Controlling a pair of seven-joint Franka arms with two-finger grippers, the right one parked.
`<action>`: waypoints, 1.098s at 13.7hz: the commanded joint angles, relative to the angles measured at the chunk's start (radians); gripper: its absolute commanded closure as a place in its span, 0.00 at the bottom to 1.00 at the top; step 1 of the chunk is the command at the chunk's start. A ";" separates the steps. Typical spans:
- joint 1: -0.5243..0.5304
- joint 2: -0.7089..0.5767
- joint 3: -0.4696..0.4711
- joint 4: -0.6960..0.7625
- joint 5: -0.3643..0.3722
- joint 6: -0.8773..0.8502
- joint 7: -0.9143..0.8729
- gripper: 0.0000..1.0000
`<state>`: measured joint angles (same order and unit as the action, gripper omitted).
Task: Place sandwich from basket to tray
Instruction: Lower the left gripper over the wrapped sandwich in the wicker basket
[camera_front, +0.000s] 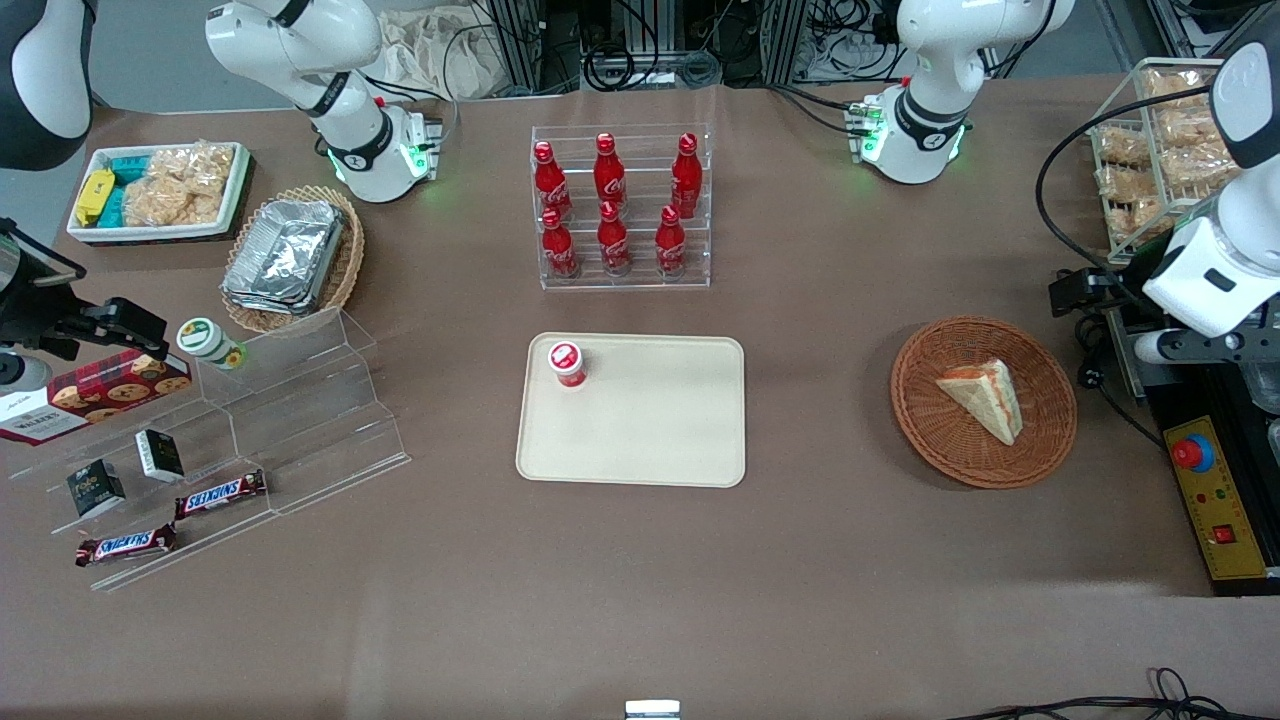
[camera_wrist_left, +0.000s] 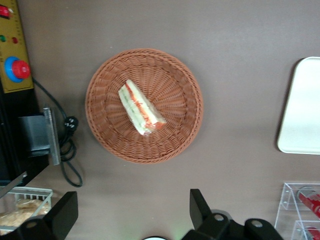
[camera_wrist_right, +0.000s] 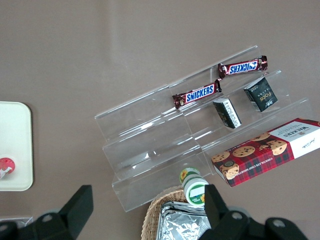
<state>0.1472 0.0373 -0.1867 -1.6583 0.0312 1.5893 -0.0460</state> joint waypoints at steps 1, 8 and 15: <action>0.002 0.003 -0.003 0.015 0.024 -0.031 0.011 0.00; 0.014 0.029 0.003 -0.014 0.003 -0.040 -0.177 0.00; 0.026 0.018 0.003 -0.323 0.027 0.340 -0.645 0.00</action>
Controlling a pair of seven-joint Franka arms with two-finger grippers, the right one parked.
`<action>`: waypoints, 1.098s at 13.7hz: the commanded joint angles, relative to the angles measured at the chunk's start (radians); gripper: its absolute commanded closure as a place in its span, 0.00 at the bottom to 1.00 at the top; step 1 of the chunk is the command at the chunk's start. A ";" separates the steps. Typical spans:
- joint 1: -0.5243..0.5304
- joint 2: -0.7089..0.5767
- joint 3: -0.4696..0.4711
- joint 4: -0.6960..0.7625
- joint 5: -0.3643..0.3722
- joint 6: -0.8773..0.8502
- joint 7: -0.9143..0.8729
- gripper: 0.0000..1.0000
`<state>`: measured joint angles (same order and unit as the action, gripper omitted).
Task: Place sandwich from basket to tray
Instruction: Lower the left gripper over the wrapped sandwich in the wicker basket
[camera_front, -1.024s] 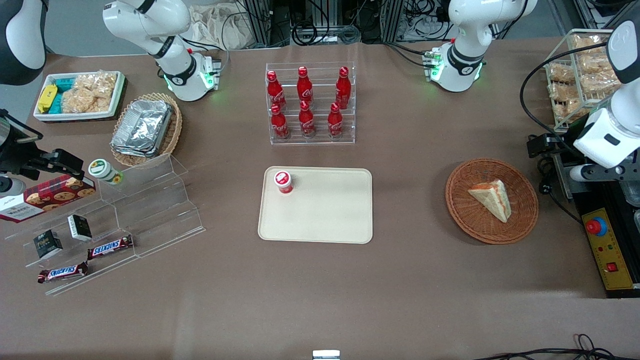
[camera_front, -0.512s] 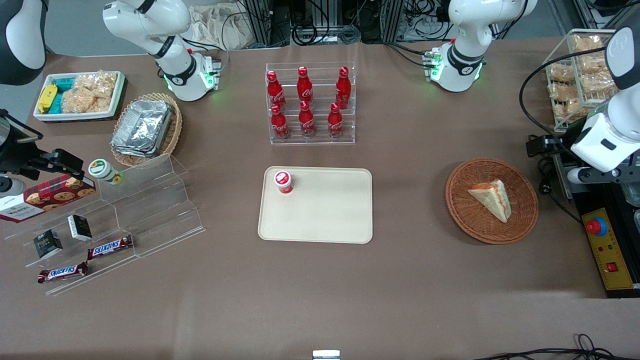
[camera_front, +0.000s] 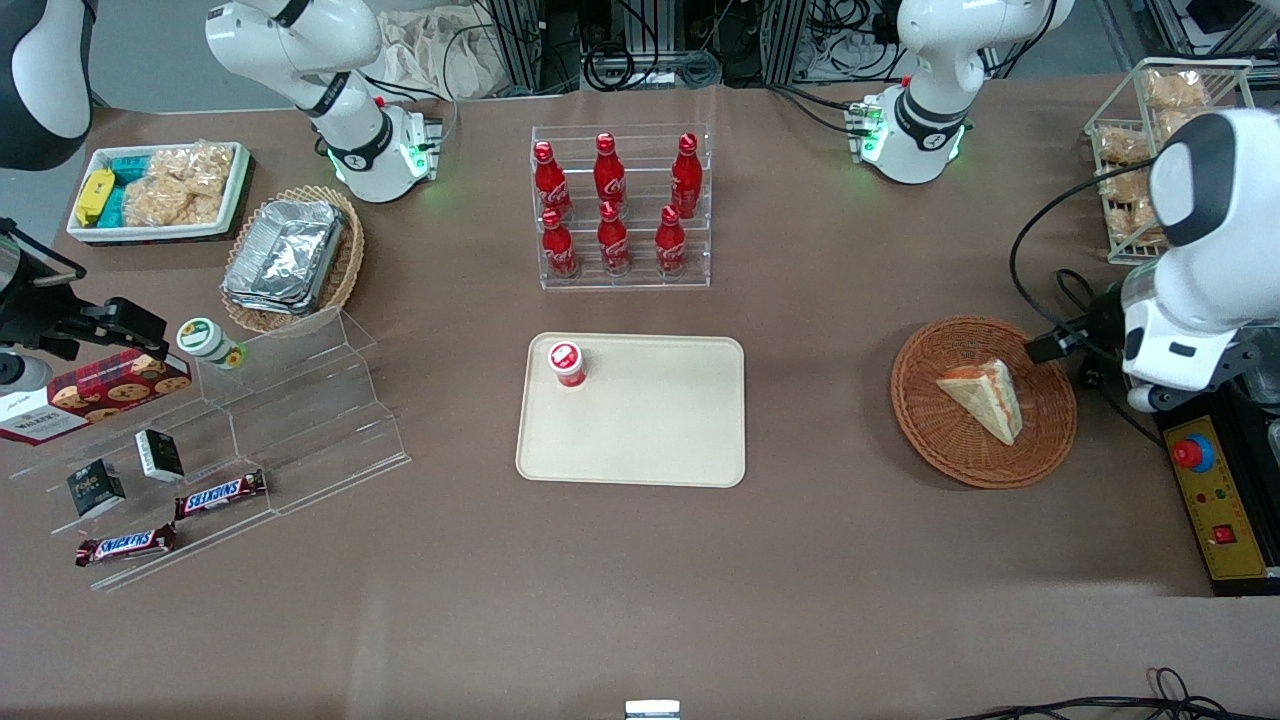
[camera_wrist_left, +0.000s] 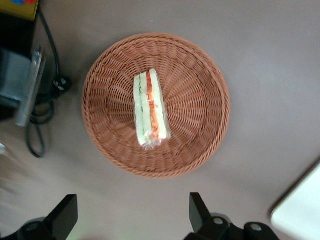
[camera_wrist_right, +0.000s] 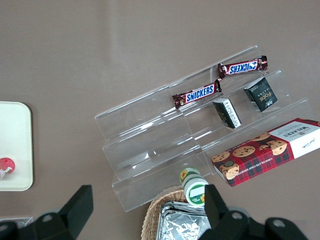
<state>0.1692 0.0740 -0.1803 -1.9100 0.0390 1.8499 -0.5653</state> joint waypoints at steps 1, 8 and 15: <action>0.004 -0.011 -0.004 -0.108 0.060 0.127 -0.178 0.00; 0.003 0.157 -0.004 -0.175 0.082 0.379 -0.467 0.00; 0.004 0.216 0.013 -0.224 0.124 0.399 -0.476 0.00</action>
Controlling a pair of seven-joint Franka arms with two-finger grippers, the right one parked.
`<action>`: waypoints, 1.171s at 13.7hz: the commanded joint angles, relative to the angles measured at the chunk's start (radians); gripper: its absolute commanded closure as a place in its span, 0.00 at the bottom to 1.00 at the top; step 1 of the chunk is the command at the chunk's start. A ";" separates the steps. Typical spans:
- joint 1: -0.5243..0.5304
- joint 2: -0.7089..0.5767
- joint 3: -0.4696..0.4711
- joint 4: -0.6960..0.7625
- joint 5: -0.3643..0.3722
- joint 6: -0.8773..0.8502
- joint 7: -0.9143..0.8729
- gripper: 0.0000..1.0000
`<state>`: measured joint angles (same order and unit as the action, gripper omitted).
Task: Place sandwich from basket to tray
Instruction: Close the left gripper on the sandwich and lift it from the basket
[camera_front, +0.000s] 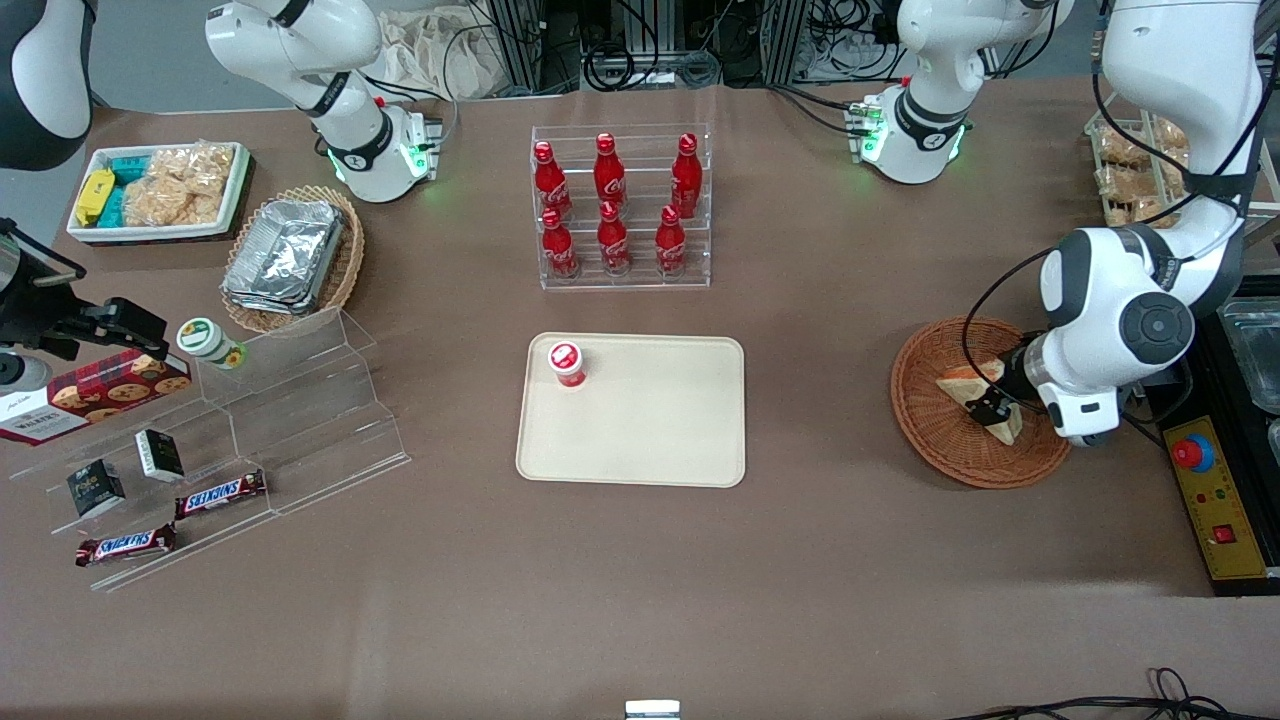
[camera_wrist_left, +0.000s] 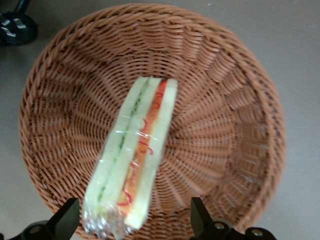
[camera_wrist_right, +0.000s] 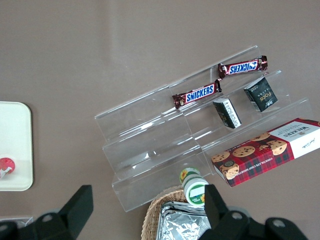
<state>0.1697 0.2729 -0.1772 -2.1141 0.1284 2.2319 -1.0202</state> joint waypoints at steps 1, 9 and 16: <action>0.004 0.026 0.011 -0.021 0.046 0.026 -0.023 0.00; 0.002 0.043 0.021 -0.001 0.065 0.032 0.006 1.00; 0.005 0.046 -0.037 0.328 0.037 -0.360 0.103 1.00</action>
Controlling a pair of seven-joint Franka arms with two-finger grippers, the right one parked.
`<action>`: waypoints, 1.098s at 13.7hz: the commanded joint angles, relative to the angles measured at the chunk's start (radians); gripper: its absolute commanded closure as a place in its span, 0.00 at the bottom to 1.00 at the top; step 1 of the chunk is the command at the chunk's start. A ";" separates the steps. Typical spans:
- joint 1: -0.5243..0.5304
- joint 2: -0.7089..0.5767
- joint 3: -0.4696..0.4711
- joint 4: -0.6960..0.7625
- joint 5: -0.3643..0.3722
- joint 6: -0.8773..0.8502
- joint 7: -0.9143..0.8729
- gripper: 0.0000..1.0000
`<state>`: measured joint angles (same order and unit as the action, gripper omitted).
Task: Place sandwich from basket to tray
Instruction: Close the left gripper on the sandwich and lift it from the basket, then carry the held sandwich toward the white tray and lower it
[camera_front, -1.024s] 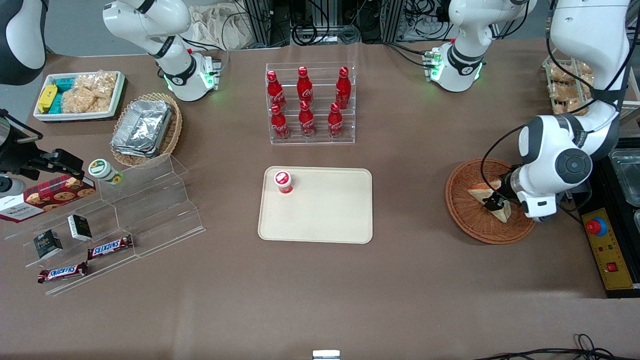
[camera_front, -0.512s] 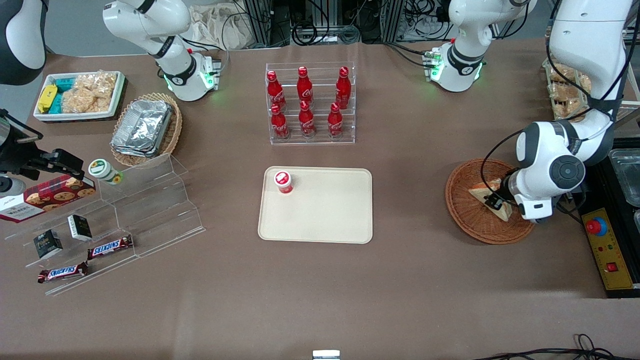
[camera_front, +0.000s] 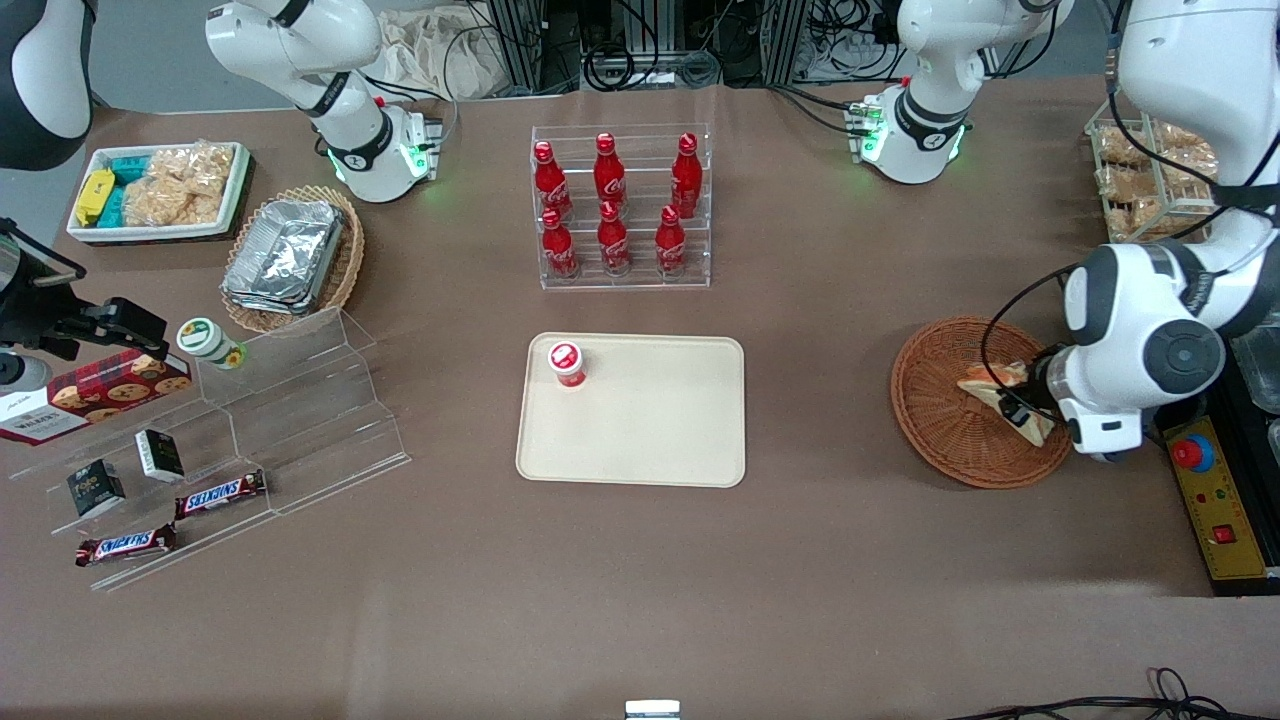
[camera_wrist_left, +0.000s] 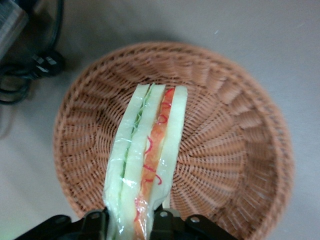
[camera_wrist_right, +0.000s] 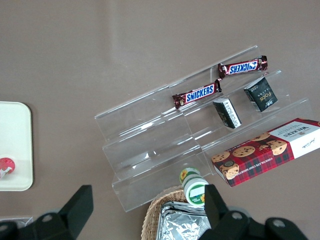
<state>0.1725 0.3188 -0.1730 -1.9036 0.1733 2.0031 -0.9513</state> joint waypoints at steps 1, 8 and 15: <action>0.002 0.003 -0.077 0.180 -0.011 -0.192 0.058 1.00; -0.039 0.055 -0.411 0.376 -0.072 -0.267 0.068 1.00; -0.324 0.359 -0.424 0.396 0.115 0.026 0.066 1.00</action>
<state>-0.1094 0.5622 -0.6010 -1.5618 0.2428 1.9591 -0.8924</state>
